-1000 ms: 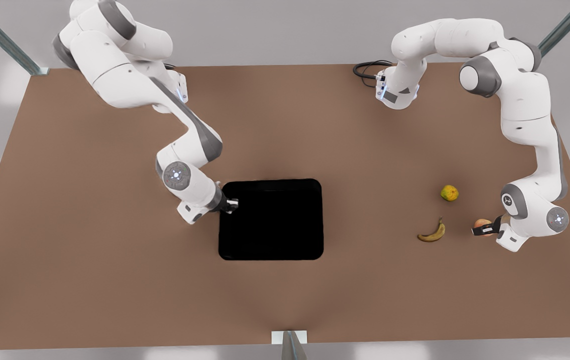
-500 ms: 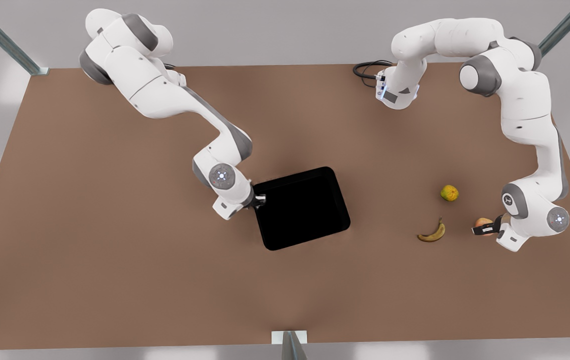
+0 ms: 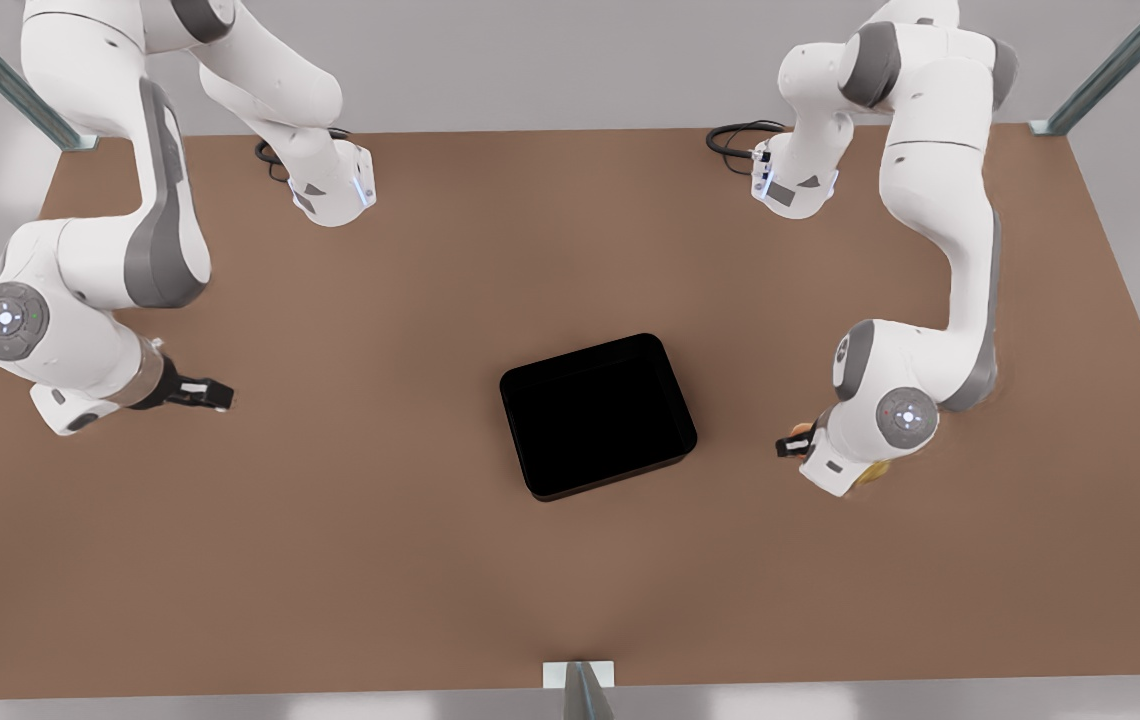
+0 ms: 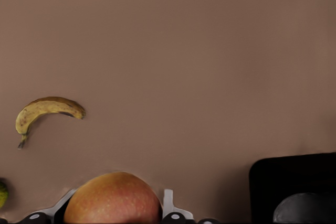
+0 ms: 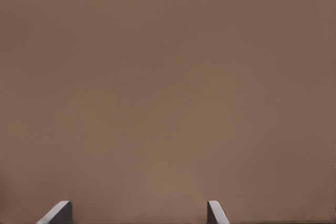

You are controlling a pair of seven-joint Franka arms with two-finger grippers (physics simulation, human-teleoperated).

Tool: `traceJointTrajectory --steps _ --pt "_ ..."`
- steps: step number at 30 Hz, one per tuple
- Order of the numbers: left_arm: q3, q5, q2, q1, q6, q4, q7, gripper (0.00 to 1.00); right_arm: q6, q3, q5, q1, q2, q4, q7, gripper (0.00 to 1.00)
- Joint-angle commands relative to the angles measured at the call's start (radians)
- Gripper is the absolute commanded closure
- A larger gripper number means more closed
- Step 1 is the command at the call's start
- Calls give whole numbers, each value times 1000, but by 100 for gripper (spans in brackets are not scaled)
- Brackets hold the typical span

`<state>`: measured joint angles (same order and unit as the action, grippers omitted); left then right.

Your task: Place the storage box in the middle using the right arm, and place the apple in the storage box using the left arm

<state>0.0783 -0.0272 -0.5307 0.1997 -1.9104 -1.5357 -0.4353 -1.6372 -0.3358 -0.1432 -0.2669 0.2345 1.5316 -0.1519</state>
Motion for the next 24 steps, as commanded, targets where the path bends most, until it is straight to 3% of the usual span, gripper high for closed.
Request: traceJointTrajectory --steps 1,2,3,7,11,12,20,21,22,24 --pt "3 6 -2 12 -4 0 -23 21 13 39 1 46 -7 -1 8 0" --pt "31 0 -2 33 -7 0 -57 21 30 202 54 176 -44 2 121 0" --pt "34 3 -2 59 -7 -4 -62 21 54 311 96 265 -76 7 155 0" --pt "112 10 -9 162 -68 -3 -299 21 57 311 148 273 -158 38 120 0" --pt "169 62 -52 196 -179 2 -453 21 96 305 163 255 -133 25 124 0" --pt "167 61 -57 198 -179 2 -445 0 97 305 163 253 -121 27 133 0" --pt "163 61 -35 187 -164 2 -438 0 93 302 168 250 -86 -8 143 0" --pt "158 61 14 144 -81 8 -390 0 91 302 168 248 -86 -8 143 0" --pt "143 43 92 49 170 19 -49 0 91 302 168 250 -83 -8 143 0" --pt "5 -56 254 1 383 5 365 0 91 302 169 247 -81 -10 141 0"
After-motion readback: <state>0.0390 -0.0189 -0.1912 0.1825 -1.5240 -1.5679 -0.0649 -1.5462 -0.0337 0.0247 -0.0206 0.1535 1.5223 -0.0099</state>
